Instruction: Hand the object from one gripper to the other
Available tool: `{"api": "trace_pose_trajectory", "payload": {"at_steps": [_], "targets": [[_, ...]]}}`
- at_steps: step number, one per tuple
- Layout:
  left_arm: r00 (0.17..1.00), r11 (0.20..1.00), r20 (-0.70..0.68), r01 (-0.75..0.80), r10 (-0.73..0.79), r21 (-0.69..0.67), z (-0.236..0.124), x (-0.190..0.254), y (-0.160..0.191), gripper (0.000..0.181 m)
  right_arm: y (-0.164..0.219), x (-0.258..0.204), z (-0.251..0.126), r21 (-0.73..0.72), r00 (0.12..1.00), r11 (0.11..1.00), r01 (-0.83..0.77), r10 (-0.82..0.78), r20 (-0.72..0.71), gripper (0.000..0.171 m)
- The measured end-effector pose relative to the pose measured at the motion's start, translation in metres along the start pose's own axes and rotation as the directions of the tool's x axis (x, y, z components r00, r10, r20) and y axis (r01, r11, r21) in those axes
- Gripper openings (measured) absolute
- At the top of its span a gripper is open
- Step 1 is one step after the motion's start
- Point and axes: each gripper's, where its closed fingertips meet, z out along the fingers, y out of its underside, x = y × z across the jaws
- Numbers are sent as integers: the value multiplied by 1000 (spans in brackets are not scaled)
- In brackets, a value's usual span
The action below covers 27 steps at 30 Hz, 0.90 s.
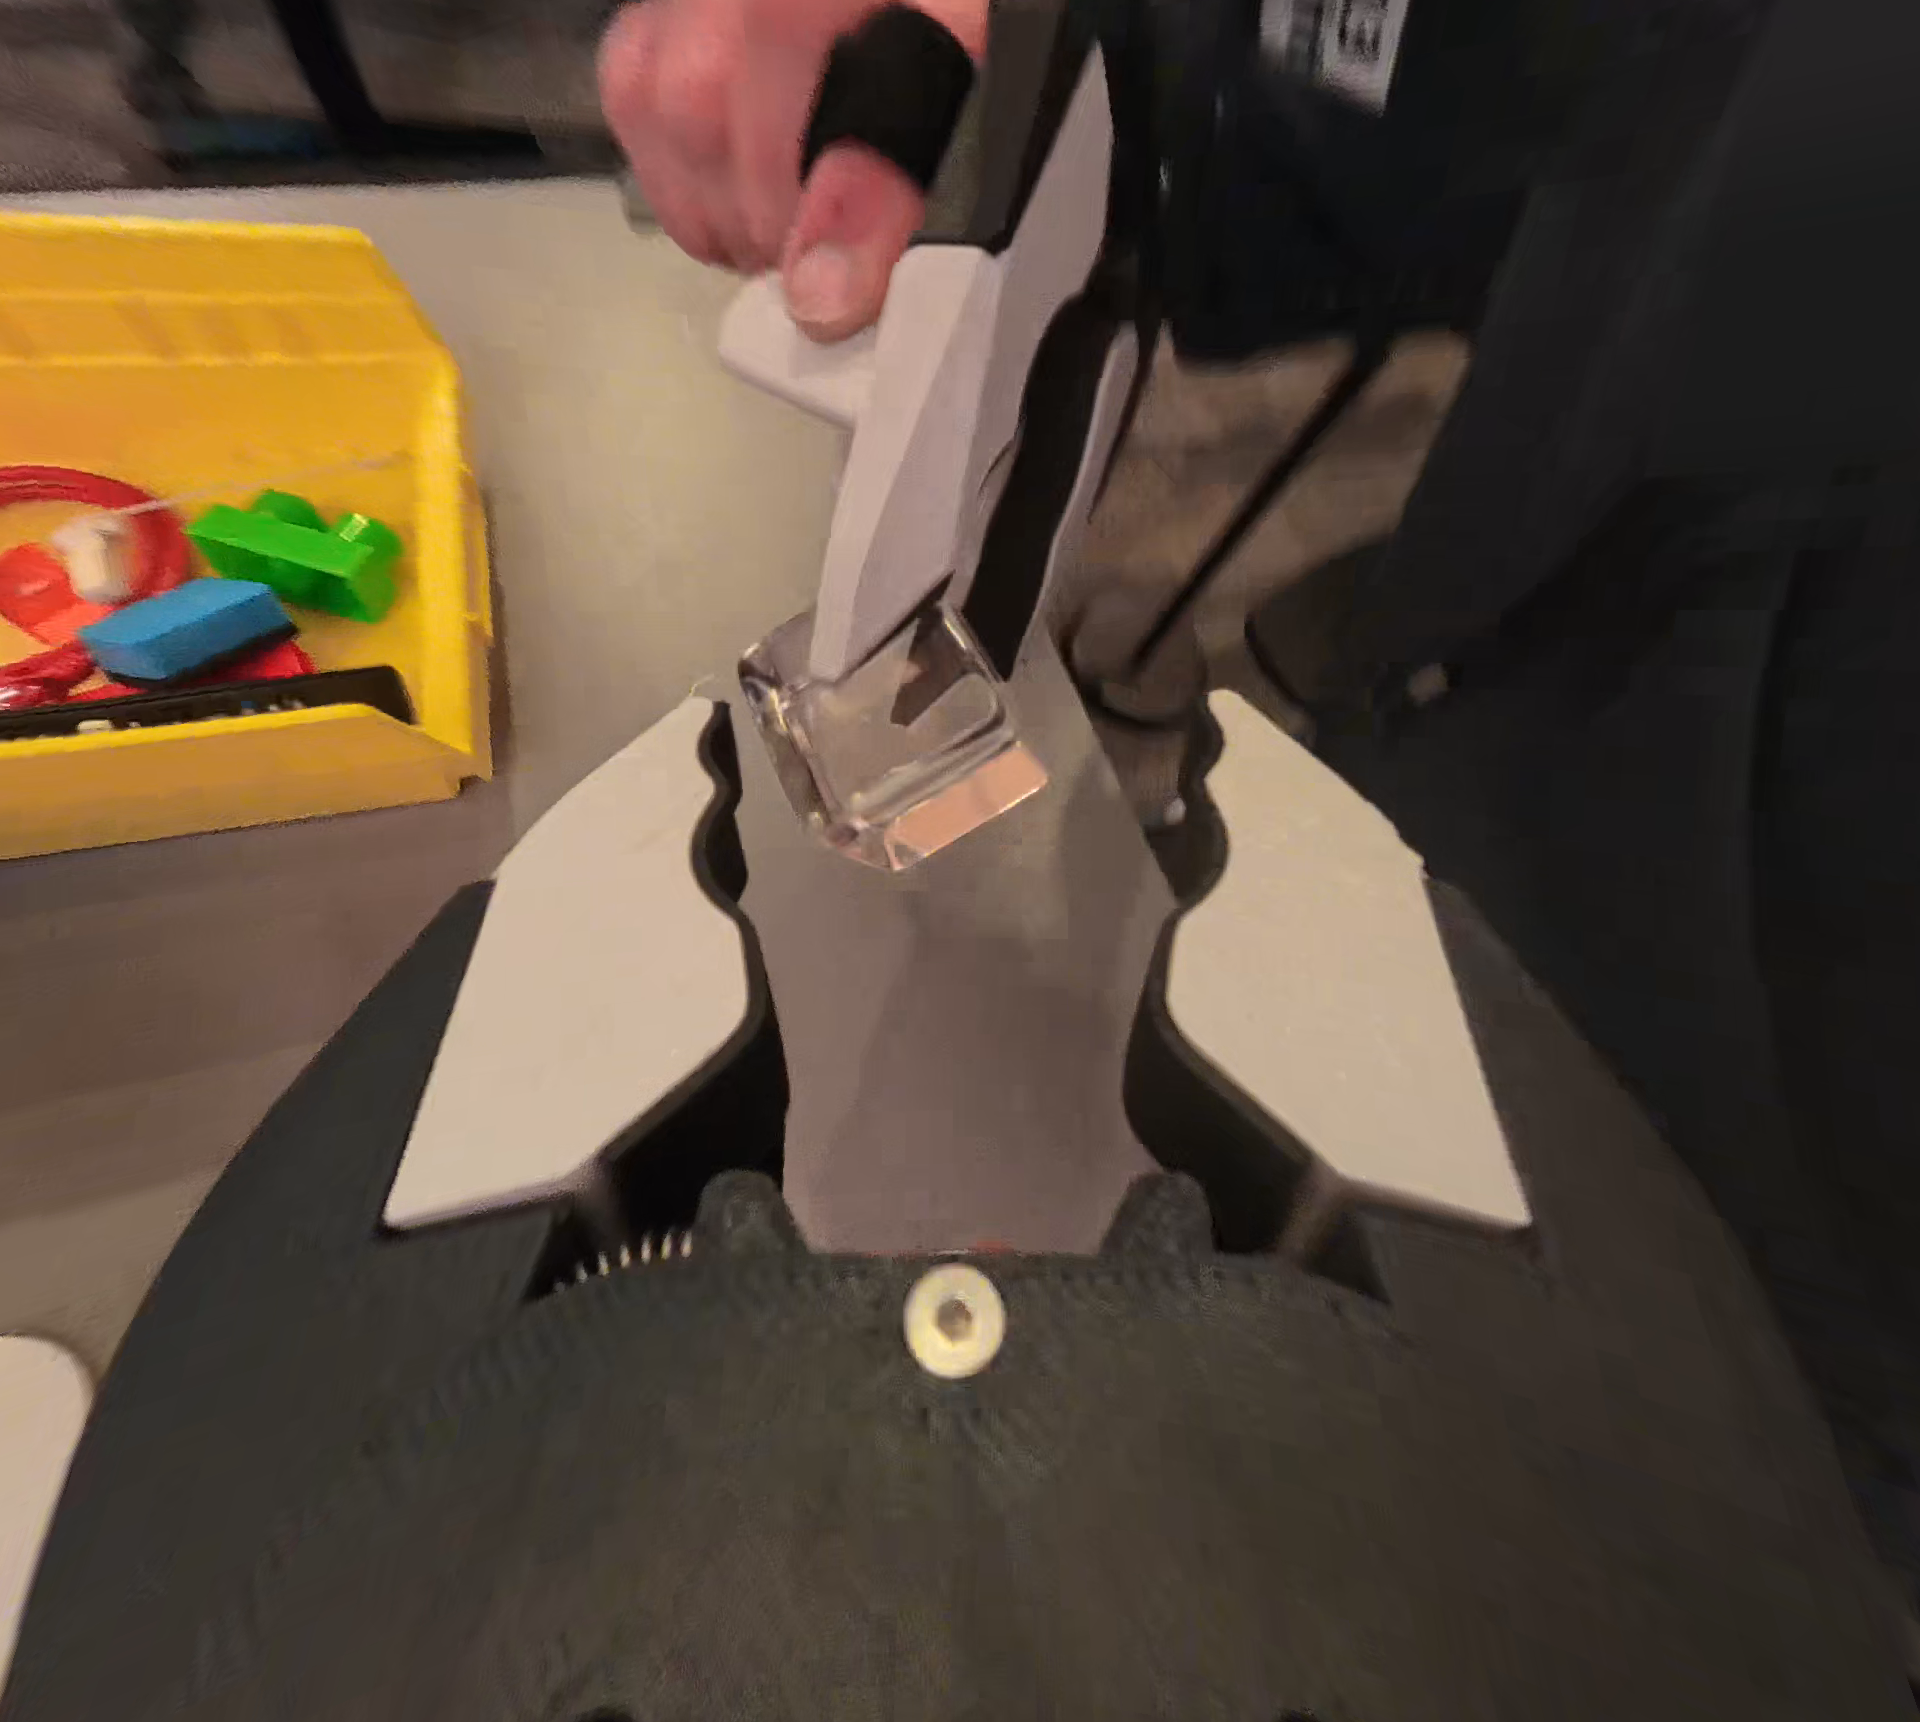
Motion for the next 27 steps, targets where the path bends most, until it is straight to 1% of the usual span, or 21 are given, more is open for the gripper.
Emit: {"api": "trace_pose_trajectory", "payload": {"at_steps": [1,2,3,5,6,9,11,13,16,17,19,21,25,27], "targets": [[999,996,33,34,-37,86,-4,-4,-4,81,0,6,-1,2,998,1000,-17,17,-53,38],[995,983,61,65,-77,172,-7,-9,-8,84,0,11,-1,3,994,999,-37,37,-106,38],[992,961,53,95,-112,259,-11,-8,-13,84,-1,15,-1,7,986,998,-59,59,-158,38],[981,902,67,141,-184,408,-15,-14,-18,86,-7,22,-3,50,960,993,-110,119,-255,38],[977,864,52,157,-206,479,-17,-13,-22,85,-10,26,-5,72,942,989,-130,146,-304,38],[958,698,-11,216,-286,682,-26,-14,-33,83,-17,37,-10,117,883,980,-160,195,-427,39],[945,577,-76,257,-319,775,-30,-15,-37,82,-17,46,-13,140,831,972,-189,235,-504,39],[938,505,-114,276,-328,818,-28,-13,-40,81,-14,51,-14,151,785,965,-213,261,-562,38],[936,388,-153,276,-317,879,-32,-10,-50,83,-14,51,-10,168,740,956,-242,294,-605,39],[938,362,-165,274,-305,891,-33,-8,-54,83,-15,50,-8,177,732,952,-251,306,-608,39],[933,348,-154,269,-324,898,-29,-10,-58,83,-16,49,-5,169,721,952,-256,304,-623,39],[929,326,-177,286,-325,901,-25,-9,-60,79,-18,48,-3,167,715,952,-256,303,-630,39],[930,275,-181,274,-320,921,-29,-9,-60,58,-23,49,-2,168,702,954,-248,297,-647,39],[927,245,-193,278,-321,929,-33,-10,-59,56,-22,49,-1,164,696,955,-246,291,-656,38]]}}
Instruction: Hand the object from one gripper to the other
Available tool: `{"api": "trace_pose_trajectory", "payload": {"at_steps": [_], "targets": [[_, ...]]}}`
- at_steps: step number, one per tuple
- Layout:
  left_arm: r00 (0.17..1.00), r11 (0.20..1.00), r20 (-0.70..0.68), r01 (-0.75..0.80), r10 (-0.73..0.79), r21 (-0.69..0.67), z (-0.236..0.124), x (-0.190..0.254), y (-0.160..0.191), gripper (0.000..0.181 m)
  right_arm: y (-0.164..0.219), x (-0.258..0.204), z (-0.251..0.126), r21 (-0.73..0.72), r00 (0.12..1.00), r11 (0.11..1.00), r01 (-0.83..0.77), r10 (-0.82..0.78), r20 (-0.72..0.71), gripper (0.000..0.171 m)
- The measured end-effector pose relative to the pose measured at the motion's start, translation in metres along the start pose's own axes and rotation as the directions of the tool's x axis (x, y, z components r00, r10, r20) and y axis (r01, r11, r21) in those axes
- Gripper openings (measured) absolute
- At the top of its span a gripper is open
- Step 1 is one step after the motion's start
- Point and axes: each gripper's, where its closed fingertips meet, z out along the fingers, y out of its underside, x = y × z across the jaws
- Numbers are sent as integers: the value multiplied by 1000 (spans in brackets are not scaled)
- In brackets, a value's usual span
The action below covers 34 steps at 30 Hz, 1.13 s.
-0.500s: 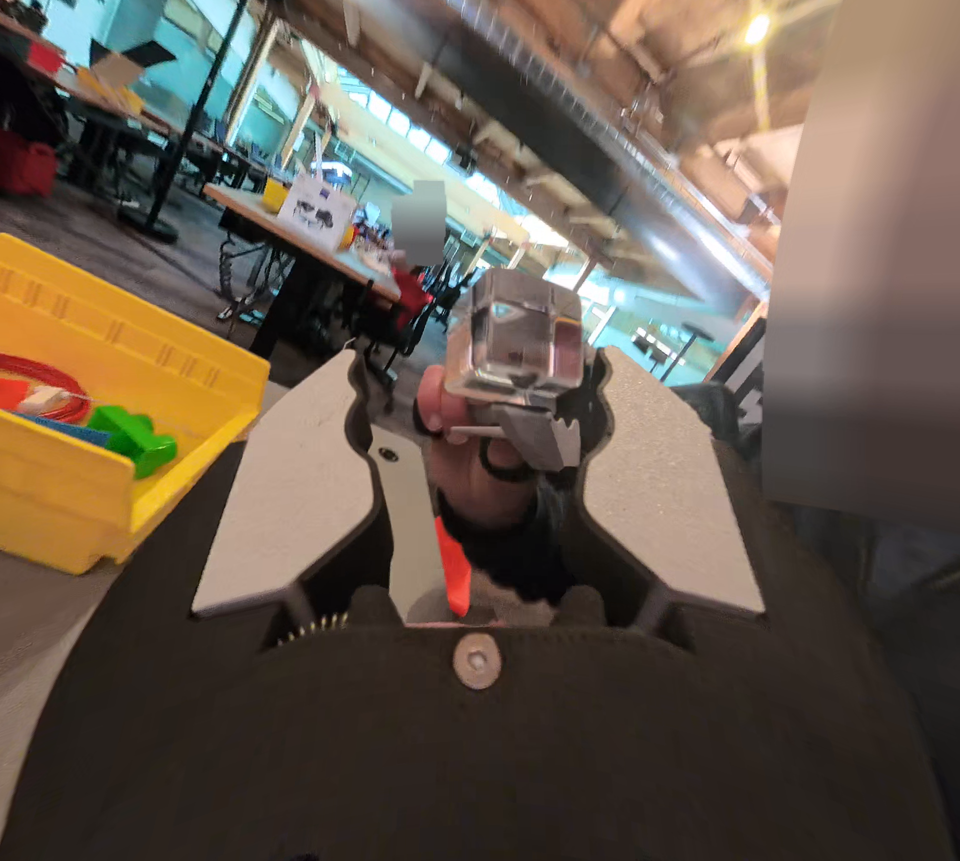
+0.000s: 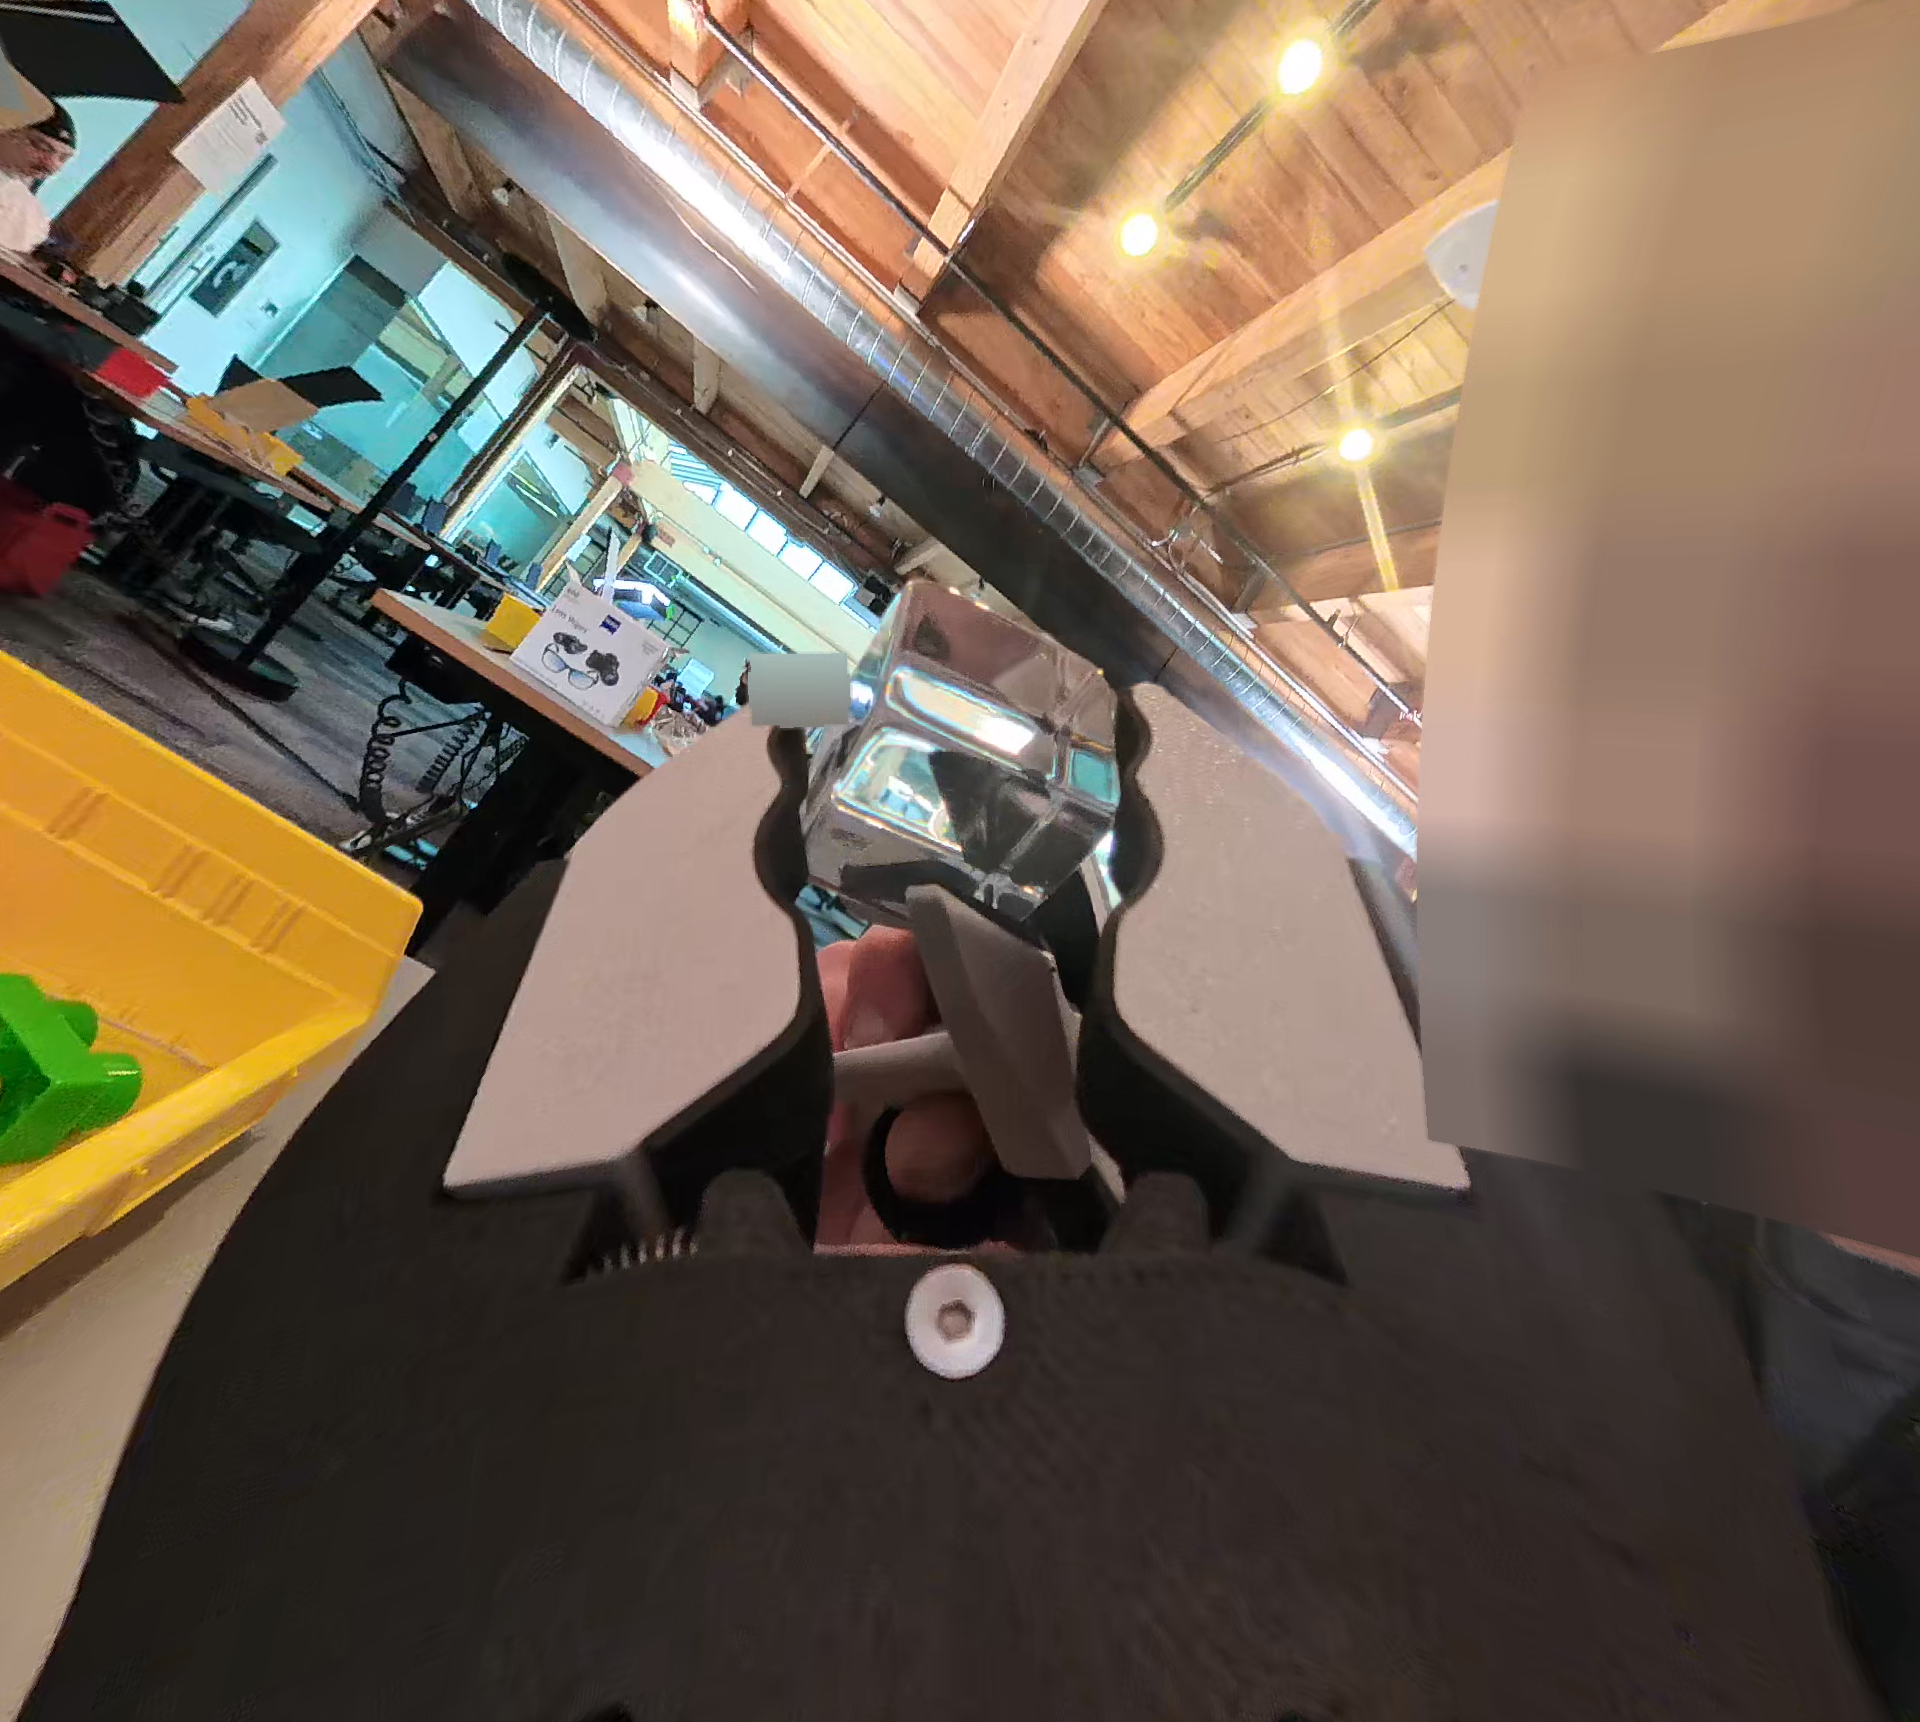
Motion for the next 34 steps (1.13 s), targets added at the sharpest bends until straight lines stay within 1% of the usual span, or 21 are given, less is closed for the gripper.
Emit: {"api": "trace_pose_trajectory", "payload": {"at_steps": [3,5,7,11,15,19,25,31,34], "targets": [[999,999,-18,34,-33,28,0,3,-2,62,-2,1,1,3,1000,1000,3,-3,-15,38],[999,998,-7,44,-44,43,1,2,-2,56,-4,1,1,4,1000,1000,17,-17,-26,38],[998,996,-15,69,-68,58,1,1,-3,55,-4,0,2,6,999,1000,20,-20,-30,38],[997,996,-21,71,-70,60,0,2,-3,55,-6,-1,1,10,999,1000,20,-20,-30,38],[999,999,-11,33,-32,32,-1,2,-2,53,-6,-3,1,23,1000,1000,3,-3,-15,39],[1000,1000,-6,19,-19,-13,-3,1,2,52,-4,-5,-1,26,1000,1000,9,-9,-6,39],[1000,999,-15,22,-23,-30,-4,1,4,51,-5,-6,-3,35,1000,999,25,-25,-5,38],[989,991,-79,128,-125,34,-5,4,0,52,-8,-8,-2,35,998,998,54,-54,-23,39],[983,984,-83,168,-163,62,-6,2,0,52,-8,-8,-2,33,998,998,62,-61,-30,37]]}}
